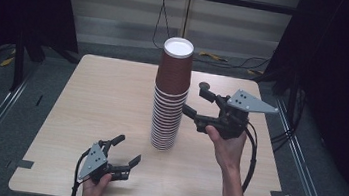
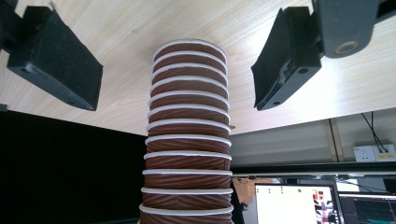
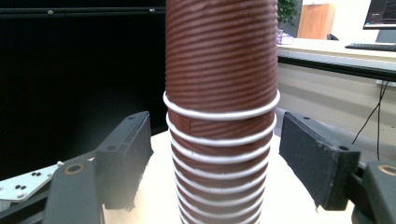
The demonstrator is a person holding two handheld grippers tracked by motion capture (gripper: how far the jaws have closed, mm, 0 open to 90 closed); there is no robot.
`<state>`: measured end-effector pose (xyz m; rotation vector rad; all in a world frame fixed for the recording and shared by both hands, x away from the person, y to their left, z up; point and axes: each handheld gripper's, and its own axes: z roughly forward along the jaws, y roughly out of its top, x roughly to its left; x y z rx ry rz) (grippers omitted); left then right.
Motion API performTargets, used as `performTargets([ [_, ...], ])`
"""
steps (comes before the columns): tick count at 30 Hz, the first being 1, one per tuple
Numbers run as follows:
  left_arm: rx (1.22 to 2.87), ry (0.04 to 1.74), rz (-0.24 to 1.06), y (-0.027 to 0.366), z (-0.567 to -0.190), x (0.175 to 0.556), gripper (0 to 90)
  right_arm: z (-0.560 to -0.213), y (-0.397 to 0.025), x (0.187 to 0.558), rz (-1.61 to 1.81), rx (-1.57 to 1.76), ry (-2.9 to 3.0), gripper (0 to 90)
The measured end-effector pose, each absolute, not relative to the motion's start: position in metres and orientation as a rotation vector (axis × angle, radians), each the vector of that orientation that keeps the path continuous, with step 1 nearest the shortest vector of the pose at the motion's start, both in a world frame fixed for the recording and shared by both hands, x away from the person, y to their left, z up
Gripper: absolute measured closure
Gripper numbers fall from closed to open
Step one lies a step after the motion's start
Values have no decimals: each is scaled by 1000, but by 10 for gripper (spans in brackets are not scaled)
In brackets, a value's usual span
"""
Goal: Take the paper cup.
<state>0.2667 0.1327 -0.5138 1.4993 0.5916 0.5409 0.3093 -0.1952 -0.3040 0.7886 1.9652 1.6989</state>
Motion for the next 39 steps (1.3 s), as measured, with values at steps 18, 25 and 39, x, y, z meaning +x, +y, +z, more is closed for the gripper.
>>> performTargets([
  [18,1502,591,543,133,-514,267,158,-256,-185,333,1696,761,2018,193],
  [25,1502,590,540,133,-514,267,158,-245,-170,348,1642,762,2070,161],
  [39,1498,592,536,133,-514,267,158,-237,-150,368,1606,779,2135,130],
])
